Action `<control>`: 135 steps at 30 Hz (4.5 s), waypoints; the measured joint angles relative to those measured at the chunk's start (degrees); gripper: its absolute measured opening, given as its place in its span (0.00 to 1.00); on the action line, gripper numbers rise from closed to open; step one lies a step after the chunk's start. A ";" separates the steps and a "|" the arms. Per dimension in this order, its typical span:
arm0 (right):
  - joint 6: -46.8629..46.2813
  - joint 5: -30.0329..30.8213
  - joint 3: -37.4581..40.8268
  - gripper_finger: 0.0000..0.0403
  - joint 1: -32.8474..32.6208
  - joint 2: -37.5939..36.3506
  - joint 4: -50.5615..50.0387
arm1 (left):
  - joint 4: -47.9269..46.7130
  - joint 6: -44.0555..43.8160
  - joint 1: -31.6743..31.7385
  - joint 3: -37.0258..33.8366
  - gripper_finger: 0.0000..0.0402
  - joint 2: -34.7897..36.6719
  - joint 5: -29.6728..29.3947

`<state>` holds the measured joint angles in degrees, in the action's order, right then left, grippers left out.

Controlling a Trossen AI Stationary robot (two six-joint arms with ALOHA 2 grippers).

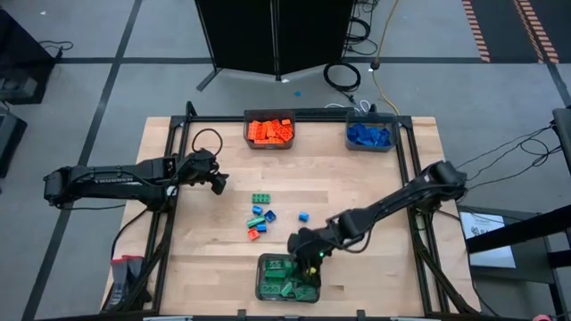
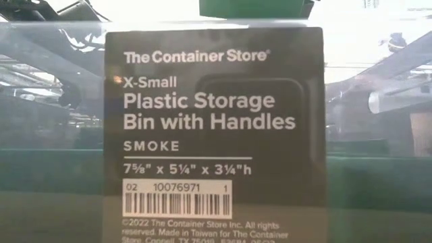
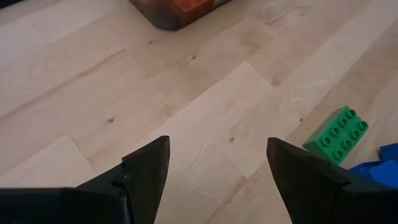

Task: Sort blocks
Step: Put the green game piece into the bottom black bin, then put the blue game piece into the top right black bin

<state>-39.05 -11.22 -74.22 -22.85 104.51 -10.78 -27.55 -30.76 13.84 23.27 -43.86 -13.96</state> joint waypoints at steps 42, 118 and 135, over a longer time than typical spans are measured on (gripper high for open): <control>21.51 16.96 -0.28 0.58 16.37 -3.73 -25.27 | -0.46 1.20 0.01 0.00 0.67 -0.02 0.55; -3.54 21.56 10.96 0.46 14.84 -13.36 -35.07 | -2.33 2.73 0.01 0.02 0.67 0.00 -0.02; -17.60 20.62 24.76 0.46 9.23 -13.59 -18.57 | -1.90 2.60 0.01 0.02 0.67 0.00 -0.09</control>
<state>-56.65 9.40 -49.47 -13.63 90.91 -29.35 -29.45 -28.16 13.85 23.29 -43.86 -14.04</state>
